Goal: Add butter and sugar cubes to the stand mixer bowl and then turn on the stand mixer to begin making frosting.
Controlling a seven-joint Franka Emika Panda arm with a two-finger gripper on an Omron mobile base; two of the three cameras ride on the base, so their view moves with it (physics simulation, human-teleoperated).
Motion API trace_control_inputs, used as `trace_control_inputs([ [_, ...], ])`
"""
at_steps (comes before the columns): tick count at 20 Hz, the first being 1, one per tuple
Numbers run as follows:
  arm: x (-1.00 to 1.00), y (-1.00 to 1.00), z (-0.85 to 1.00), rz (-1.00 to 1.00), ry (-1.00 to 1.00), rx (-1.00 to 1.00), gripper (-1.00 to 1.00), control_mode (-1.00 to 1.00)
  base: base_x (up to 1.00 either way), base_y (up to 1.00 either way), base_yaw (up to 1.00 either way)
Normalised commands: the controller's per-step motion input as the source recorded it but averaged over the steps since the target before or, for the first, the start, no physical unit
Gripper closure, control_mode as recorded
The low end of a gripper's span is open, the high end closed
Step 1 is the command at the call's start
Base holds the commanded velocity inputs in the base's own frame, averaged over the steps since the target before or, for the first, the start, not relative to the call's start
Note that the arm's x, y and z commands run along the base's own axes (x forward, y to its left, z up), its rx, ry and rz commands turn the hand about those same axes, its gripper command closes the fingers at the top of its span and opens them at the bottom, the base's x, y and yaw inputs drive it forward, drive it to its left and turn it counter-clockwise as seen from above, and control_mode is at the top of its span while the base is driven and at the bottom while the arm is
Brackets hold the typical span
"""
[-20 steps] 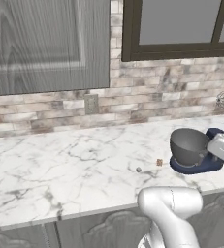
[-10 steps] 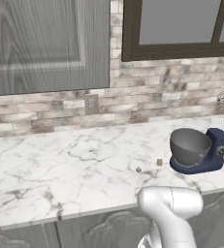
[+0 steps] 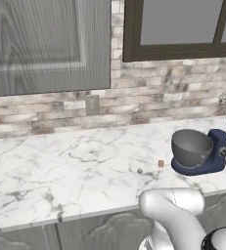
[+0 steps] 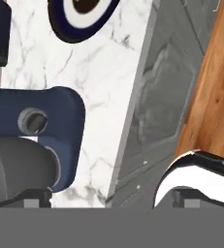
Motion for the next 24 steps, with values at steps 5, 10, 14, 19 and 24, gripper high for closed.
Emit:
trace_control_inputs([
  [5, 0.57, -0.75, -0.01, -0.18, 0.02, 0.15, -1.00, -1.00, 0.00, 0.00, 0.00],
  [10, 0.45, -0.66, -0.10, -0.22, 0.03, 0.19, -1.00, -1.00, 0.00, 0.00, 0.00],
  [14, 0.42, -0.50, -0.02, -0.17, 0.02, 0.18, -1.00, -1.00, 0.00, 0.00, 0.00],
  [19, 0.35, -0.28, -0.09, -0.09, 0.01, 0.15, -1.00, -1.00, 0.00, 0.00, 0.00],
  [24, 0.30, -0.19, -0.17, -0.12, 0.02, 0.16, -1.00, -1.00, 0.00, 0.00, 0.00],
])
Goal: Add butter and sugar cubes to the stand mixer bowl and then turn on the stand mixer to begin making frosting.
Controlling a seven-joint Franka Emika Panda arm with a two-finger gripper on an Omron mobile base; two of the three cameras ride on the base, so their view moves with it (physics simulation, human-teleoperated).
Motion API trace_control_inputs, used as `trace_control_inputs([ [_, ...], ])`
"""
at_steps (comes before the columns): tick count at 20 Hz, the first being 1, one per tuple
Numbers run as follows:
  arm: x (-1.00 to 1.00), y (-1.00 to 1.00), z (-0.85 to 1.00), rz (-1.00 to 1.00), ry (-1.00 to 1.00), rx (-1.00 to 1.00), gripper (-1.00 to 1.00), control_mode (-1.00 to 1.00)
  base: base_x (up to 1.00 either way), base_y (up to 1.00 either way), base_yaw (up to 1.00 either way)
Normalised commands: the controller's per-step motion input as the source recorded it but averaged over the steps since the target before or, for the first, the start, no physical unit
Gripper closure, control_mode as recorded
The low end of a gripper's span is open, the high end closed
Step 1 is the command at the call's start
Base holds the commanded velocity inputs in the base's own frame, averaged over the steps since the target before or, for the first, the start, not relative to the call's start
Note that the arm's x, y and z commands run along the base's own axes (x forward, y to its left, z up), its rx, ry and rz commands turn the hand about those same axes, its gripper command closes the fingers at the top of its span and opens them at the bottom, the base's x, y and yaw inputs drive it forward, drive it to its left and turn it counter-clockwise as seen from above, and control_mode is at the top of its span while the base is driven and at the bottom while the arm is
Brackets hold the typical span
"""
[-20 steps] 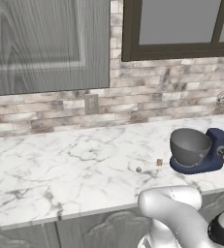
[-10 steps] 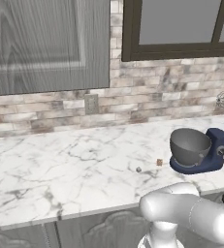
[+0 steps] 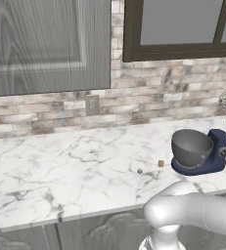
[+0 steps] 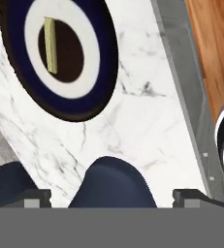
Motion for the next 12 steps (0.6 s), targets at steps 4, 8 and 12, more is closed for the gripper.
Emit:
trace_control_inputs([
  [4, 0.12, -0.33, -0.22, -0.03, 0.07, 0.05, -1.00, -1.00, 0.00, 0.00, 0.00],
  [8, 0.27, -0.27, -0.30, -0.05, 0.10, 0.02, -1.00, -1.00, 0.00, 0.00, 0.00],
  [12, 0.35, -0.21, -0.26, -0.04, 0.10, 0.01, -1.00, -1.00, 0.00, 0.00, 0.00],
])
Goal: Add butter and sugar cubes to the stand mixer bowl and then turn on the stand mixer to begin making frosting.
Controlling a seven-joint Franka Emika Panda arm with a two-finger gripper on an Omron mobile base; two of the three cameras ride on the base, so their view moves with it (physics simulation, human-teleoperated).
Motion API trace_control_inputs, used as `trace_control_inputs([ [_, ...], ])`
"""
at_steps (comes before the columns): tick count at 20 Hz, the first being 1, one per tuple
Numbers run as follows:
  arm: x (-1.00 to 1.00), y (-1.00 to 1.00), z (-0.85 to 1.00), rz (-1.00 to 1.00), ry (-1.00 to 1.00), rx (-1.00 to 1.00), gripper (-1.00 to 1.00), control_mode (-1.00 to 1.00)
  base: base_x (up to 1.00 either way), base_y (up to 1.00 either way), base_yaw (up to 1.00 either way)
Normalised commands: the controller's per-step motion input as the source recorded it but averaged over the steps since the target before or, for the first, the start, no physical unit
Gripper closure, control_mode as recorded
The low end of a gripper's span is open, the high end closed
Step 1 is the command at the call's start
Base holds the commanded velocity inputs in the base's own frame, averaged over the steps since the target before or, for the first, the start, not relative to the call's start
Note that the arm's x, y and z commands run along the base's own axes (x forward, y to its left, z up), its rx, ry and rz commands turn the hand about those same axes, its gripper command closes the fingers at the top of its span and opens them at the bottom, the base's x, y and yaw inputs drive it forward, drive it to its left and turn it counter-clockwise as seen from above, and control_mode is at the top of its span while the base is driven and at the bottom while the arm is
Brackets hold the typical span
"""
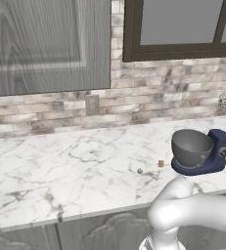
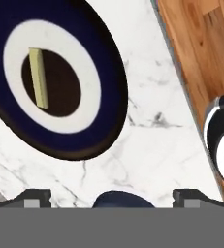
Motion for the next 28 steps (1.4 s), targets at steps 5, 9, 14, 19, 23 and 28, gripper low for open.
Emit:
trace_control_inputs([
  [5, 0.22, -0.16, -0.29, -0.04, 0.04, 0.04, -1.00, -1.00, 0.00, 0.00, 0.00],
  [9, 0.10, -0.20, -0.25, -0.04, 0.00, 0.08, -1.00, -1.00, 0.00, 0.00, 0.00],
  [14, 0.17, -0.15, -0.11, -0.03, 0.00, 0.07, -1.00, -1.00, 0.00, 0.00, 0.00],
  [19, 0.31, -0.16, -0.04, -0.02, 0.01, 0.03, -1.00, -1.00, 0.00, 0.00, 0.00],
  [23, 0.29, -0.14, -0.13, -0.02, 0.01, 0.00, -1.00, -1.00, 0.00, 0.00, 0.00],
  [28, 0.23, -0.16, -0.19, -0.01, 0.02, 0.00, -1.00, -1.00, 0.00, 0.00, 0.00],
])
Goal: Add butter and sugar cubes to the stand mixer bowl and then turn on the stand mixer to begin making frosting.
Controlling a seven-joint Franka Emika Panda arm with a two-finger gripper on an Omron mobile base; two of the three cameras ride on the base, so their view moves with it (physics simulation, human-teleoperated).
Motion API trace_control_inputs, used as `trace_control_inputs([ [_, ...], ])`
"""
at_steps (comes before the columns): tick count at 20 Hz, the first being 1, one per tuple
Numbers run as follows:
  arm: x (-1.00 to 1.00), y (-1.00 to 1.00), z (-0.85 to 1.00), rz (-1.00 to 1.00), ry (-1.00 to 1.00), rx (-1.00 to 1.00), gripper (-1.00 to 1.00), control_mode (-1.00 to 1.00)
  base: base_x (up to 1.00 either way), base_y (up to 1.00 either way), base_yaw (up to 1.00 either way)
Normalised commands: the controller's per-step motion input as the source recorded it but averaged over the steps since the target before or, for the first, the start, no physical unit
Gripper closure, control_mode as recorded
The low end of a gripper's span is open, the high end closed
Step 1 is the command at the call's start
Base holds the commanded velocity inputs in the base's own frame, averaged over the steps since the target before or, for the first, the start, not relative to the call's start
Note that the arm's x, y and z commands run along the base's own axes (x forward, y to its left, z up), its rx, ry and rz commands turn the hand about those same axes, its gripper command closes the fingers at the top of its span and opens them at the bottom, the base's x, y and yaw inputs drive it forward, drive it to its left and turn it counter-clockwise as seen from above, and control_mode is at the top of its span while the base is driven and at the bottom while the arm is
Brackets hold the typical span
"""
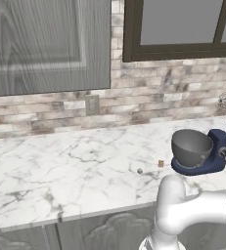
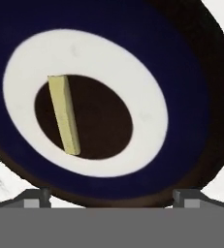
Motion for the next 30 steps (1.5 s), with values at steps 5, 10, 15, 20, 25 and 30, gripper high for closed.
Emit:
trace_control_inputs([
  [5, 0.20, -0.22, -0.15, 0.00, 0.02, 0.00, -1.00, -1.00, 0.00, 0.00, 0.00],
  [10, 0.18, -0.19, -0.15, 0.00, 0.04, 0.00, -1.00, -1.00, 0.00, 0.00, 0.00],
  [15, 0.17, -0.11, -0.21, 0.00, 0.05, 0.00, -1.00, -1.00, 0.00, 0.00, 0.00],
  [20, 0.22, -0.02, -0.23, 0.00, 0.07, 0.00, -1.00, -1.00, 0.00, 0.00, 0.00],
  [25, 0.10, 0.00, -0.22, 0.00, 0.08, 0.00, -1.00, -1.00, 0.00, 0.00, 0.00],
  [30, 0.02, 0.00, -0.27, 0.00, 0.08, 0.00, 1.00, -1.00, 0.00, 0.00, 0.00],
])
